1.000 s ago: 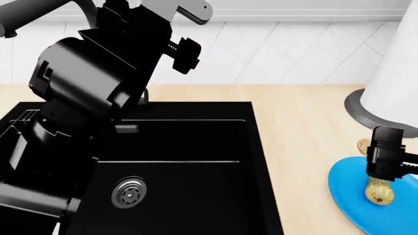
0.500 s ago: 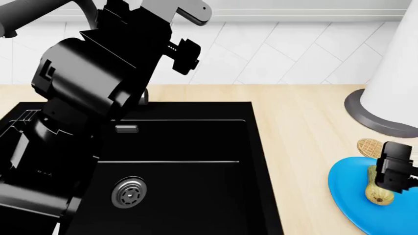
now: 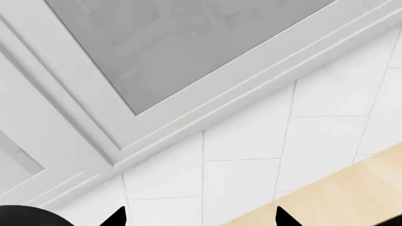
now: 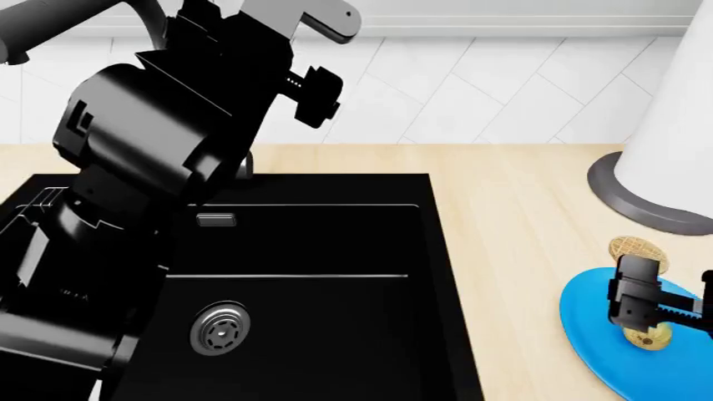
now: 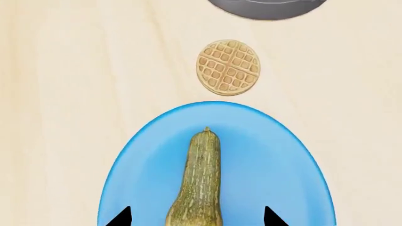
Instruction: Pick the squash from the counter and place it in the sink. Then turn on the sink faucet.
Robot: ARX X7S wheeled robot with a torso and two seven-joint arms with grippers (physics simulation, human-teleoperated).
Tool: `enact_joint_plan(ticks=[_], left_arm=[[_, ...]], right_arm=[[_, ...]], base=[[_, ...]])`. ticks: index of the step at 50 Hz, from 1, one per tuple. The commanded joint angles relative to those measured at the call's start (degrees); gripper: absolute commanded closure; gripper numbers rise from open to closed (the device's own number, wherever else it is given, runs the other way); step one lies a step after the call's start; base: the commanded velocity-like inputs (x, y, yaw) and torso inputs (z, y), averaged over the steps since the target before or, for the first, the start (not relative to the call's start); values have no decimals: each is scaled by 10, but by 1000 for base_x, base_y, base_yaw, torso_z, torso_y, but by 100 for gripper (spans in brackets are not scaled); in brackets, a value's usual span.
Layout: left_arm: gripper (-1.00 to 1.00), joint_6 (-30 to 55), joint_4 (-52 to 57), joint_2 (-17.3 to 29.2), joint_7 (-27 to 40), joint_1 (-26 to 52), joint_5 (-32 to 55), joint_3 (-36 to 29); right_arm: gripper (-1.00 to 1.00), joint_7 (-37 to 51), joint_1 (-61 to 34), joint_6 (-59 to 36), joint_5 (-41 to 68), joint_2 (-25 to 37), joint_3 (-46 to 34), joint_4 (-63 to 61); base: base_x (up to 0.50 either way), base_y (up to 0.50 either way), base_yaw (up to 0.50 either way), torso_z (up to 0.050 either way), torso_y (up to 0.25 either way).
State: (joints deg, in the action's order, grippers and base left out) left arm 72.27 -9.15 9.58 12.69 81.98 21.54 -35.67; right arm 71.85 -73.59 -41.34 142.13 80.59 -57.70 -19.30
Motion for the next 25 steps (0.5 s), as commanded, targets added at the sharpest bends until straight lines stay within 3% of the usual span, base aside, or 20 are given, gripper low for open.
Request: enact_joint_plan(ticks=[1, 25], left_arm=[[-100, -3, -3, 0, 2, 0, 2, 0], [-100, -9, -11, 0, 4, 1, 7, -4]], right_arm=[[-100, -23, 26, 7, -22, -9, -16, 12], [-100, -32, 47, -5, -33, -17, -32, 18]], base=[[0, 0, 0, 0, 0], [0, 0, 0, 0, 0]])
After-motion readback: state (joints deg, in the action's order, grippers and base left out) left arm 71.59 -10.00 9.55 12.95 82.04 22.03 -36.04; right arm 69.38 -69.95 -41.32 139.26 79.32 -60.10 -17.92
